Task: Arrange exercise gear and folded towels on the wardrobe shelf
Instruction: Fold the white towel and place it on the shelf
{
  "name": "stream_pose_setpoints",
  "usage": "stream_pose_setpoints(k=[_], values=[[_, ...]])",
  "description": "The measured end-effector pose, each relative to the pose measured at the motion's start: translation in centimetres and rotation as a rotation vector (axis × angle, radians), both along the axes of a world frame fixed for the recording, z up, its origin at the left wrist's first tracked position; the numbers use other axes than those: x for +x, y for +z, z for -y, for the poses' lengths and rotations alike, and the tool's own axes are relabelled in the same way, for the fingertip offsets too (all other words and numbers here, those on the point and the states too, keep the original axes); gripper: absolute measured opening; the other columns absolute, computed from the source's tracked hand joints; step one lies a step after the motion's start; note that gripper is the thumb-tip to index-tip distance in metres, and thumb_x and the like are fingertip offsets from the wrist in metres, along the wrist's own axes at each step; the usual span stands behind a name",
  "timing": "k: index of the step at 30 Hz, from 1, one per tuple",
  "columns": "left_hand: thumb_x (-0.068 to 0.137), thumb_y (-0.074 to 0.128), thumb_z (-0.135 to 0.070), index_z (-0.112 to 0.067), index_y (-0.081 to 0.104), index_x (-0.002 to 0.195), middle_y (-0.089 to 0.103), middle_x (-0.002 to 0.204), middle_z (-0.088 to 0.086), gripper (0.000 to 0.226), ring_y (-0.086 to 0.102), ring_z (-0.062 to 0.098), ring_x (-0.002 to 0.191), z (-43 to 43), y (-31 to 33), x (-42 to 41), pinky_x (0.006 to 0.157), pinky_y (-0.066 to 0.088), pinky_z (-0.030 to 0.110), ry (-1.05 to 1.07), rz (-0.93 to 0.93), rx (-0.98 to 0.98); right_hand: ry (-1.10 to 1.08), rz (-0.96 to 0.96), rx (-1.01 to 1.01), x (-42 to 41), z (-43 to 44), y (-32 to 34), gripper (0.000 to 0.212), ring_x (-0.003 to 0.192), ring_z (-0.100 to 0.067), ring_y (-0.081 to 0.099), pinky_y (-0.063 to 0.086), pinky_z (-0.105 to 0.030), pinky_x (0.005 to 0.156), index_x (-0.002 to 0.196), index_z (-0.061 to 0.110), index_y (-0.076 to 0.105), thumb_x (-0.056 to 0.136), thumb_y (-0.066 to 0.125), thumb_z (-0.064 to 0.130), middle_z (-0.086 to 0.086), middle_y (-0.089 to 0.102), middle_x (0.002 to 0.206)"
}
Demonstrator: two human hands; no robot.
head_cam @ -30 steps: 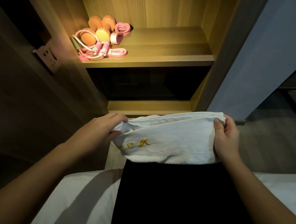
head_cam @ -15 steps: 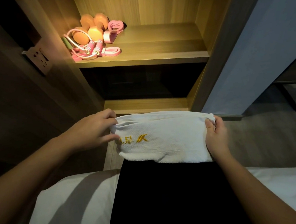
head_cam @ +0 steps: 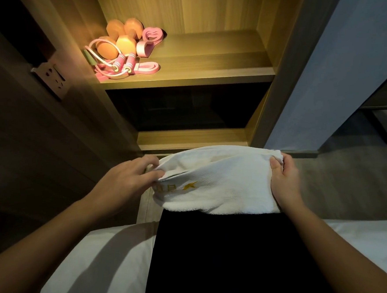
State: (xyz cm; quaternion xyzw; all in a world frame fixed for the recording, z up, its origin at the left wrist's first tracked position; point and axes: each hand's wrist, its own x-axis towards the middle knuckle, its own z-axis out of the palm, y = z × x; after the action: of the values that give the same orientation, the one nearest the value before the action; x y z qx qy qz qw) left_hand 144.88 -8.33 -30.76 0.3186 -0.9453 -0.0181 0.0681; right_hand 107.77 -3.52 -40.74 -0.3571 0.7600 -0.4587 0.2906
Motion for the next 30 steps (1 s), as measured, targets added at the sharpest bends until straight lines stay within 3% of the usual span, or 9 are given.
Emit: stream_pose_setpoints(k=[2, 7, 11, 15, 18, 21, 25, 27, 30], values=[[0.096, 0.054, -0.028, -0.023, 0.059, 0.123, 0.056, 0.120, 0.000, 0.028, 0.063, 0.017, 0.088, 0.0, -0.1, 0.0, 0.065, 0.051, 0.022, 0.040, -0.062, 0.061, -0.001, -0.001, -0.006, 0.0, 0.0, 0.0, 0.029, 0.100, -0.010, 0.052, 0.039, -0.029, 0.083, 0.126, 0.018, 0.052, 0.103, 0.043, 0.031, 0.007, 0.057, 0.111], [0.085, 0.067, -0.010, -0.010, 0.065, 0.112, 0.063, 0.109, 0.006, 0.027, 0.066, 0.019, 0.085, 0.5, -0.3, 0.2, 0.062, 0.055, 0.023, 0.007, -0.186, 0.078, 0.005, -0.003, -0.012, 0.0, -0.2, 0.0, 0.028, 0.100, -0.011, 0.053, 0.041, -0.030, 0.083, 0.125, 0.017, 0.052, 0.102, 0.043, 0.031, 0.007, 0.057, 0.110], [0.085, 0.069, -0.014, -0.013, 0.064, 0.122, 0.061, 0.106, 0.007, 0.037, 0.061, 0.016, 0.079, 0.9, 0.0, 0.1, 0.054, 0.050, 0.021, 0.012, -0.078, 0.003, 0.010, 0.001, -0.021, 0.1, -0.2, 0.0, 0.024, 0.097, -0.009, 0.054, 0.041, -0.030, 0.083, 0.121, 0.020, 0.052, 0.102, 0.043, 0.031, 0.009, 0.058, 0.106], [0.083, 0.072, -0.013, -0.019, 0.052, 0.135, 0.056, 0.108, 0.005, 0.056, 0.048, 0.011, 0.073, 1.3, -0.7, 0.2, 0.049, 0.037, 0.018, 0.046, 0.043, 0.020, 0.016, -0.008, -0.032, 0.1, -0.2, 0.0, 0.027, 0.097, -0.009, 0.054, 0.041, -0.028, 0.080, 0.124, 0.018, 0.053, 0.102, 0.044, 0.030, 0.006, 0.059, 0.110], [0.092, 0.062, -0.015, -0.022, 0.048, 0.133, 0.051, 0.111, 0.001, 0.044, 0.045, 0.009, 0.074, 1.5, -1.5, 0.3, 0.055, 0.033, 0.018, 0.087, 0.018, 0.044, 0.006, 0.000, -0.028, 0.0, -0.2, 0.0, 0.026, 0.097, -0.010, 0.054, 0.041, -0.028, 0.080, 0.123, 0.019, 0.053, 0.102, 0.044, 0.031, 0.007, 0.059, 0.109], [0.094, 0.058, -0.014, -0.020, 0.054, 0.115, 0.053, 0.105, -0.003, 0.022, 0.043, 0.008, 0.074, 1.8, -1.8, 0.1, 0.060, 0.030, 0.018, 0.100, -0.058, 0.048, 0.001, 0.006, -0.027, 0.1, -0.2, -0.1, 0.024, 0.098, -0.010, 0.054, 0.042, -0.029, 0.081, 0.121, 0.020, 0.053, 0.102, 0.044, 0.030, 0.008, 0.058, 0.106], [0.083, 0.071, -0.004, -0.010, 0.064, 0.102, 0.063, 0.100, 0.006, 0.022, 0.059, 0.021, 0.084, 1.8, -1.4, -0.1, 0.063, 0.044, 0.028, 0.153, -0.152, 0.002, -0.012, 0.018, -0.034, 0.0, -0.2, -0.1, 0.027, 0.102, -0.013, 0.054, 0.042, -0.030, 0.083, 0.123, 0.017, 0.053, 0.102, 0.044, 0.030, 0.004, 0.059, 0.110], [0.079, 0.074, -0.001, -0.005, 0.069, 0.101, 0.064, 0.103, 0.013, 0.023, 0.061, 0.026, 0.088, 1.7, -1.3, -0.1, 0.063, 0.052, 0.035, 0.162, -0.179, -0.053, -0.018, 0.020, -0.032, 0.0, -0.2, -0.2, 0.028, 0.103, -0.014, 0.054, 0.042, -0.031, 0.084, 0.125, 0.016, 0.053, 0.102, 0.044, 0.031, 0.003, 0.059, 0.112], [0.079, 0.075, -0.002, -0.006, 0.073, 0.103, 0.061, 0.106, 0.016, 0.025, 0.060, 0.027, 0.088, 1.7, -1.3, 0.1, 0.062, 0.054, 0.035, 0.184, -0.205, -0.080, -0.019, 0.009, -0.023, 0.0, -0.2, -0.2, 0.028, 0.103, -0.015, 0.054, 0.043, -0.032, 0.086, 0.125, 0.016, 0.053, 0.102, 0.044, 0.030, 0.004, 0.059, 0.111]])
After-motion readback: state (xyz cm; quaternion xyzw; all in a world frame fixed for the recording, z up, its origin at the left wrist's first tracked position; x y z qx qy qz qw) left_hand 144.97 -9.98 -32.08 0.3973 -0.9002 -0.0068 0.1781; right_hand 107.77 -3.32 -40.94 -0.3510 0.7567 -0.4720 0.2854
